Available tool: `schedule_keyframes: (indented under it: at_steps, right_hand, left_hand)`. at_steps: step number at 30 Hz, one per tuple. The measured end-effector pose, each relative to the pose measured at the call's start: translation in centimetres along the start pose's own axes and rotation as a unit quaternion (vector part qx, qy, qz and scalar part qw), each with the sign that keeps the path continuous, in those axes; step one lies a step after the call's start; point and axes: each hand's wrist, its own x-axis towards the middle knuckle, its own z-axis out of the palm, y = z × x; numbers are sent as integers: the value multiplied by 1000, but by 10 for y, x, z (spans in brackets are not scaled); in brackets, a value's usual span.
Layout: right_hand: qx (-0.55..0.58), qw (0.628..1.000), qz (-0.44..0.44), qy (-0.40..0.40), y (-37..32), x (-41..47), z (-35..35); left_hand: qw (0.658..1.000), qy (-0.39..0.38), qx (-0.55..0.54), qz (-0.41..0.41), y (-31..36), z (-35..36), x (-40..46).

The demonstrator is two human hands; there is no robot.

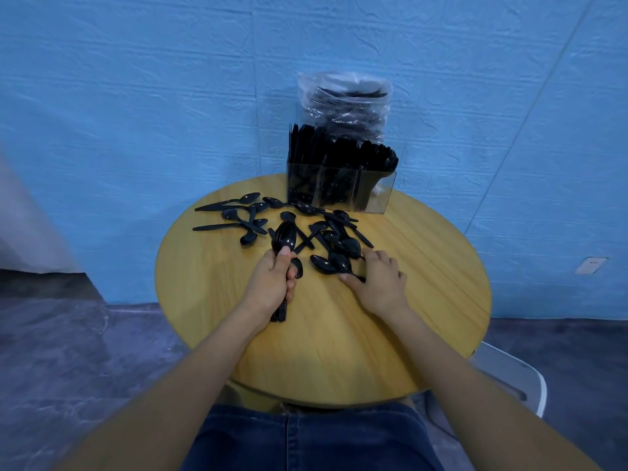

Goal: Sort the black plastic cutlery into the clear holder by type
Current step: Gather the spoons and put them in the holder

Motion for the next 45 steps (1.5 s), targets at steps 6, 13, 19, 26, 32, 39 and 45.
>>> schedule_keyframes:
  at_steps: [6, 13, 19, 26, 32, 39, 45]
  right_hand:
    - [-16, 998, -32, 59, 0, -1, 12]
    - [39, 991, -34, 119, 1, -1, 11]
    - [130, 980, -58, 139, -20, -9, 4]
    - [159, 974, -157, 30, -61, -22, -1]
    - [135, 971, -195, -31, -65, -17, -12]
    - [168, 960, -209, -78, -63, 4, -29]
    - [168, 956, -231, -60, -46, 33, -53]
  left_hand:
    - [999, 16, -38, 7, -5, -3, 0]
    - [999, 19, -43, 12, -4, -1, -1]
    - [999, 29, -40, 18, -2, 0, -2]
    - [997, 29, -75, -7, 9, 10, 5]
    - [998, 39, -52, 12, 27, 20, 14]
    - [1000, -1, -14, 4, 44, 29, 37]
    - [997, -76, -23, 17, 53, 31, 53]
